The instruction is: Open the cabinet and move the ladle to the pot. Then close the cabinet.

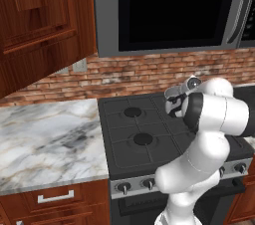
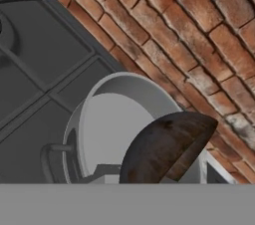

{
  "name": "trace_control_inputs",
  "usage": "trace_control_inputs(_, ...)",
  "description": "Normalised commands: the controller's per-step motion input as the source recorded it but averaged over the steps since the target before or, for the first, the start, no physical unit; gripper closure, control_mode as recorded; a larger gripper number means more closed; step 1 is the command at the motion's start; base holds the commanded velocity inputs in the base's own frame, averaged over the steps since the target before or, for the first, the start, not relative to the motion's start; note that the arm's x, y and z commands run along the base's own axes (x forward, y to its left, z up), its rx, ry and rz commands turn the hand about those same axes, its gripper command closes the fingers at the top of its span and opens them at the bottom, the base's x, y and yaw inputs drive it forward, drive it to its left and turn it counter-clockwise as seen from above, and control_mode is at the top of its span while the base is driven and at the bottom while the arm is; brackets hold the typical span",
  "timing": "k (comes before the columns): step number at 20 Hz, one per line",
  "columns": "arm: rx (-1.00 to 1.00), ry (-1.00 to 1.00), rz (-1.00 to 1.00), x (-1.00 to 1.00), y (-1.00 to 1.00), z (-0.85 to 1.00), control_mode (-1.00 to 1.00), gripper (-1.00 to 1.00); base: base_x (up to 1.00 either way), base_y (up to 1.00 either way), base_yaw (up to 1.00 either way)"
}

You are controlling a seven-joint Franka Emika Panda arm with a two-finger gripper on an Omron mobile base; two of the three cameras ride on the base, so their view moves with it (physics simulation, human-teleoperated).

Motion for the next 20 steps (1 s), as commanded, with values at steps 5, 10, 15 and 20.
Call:
trace_control_inputs(5,0.00,0.00,-0.01,0.14,-0.13,0.00,-1.00,1.00,0.00,0.00,0.00)
trace_control_inputs(10,0.00,0.00,-0.01,0.24,-0.13,0.00,-1.00,1.00,0.00,0.00,0.00)
trace_control_inputs(15,0.00,0.00,-0.01,0.20,-0.08,-0.01,-1.00,1.00,0.00,0.00,0.00)
trace_control_inputs(20,0.00,0.00,0.00,0.07,-0.05,-0.02,-1.00,1.00,0.00,0.00,0.00)
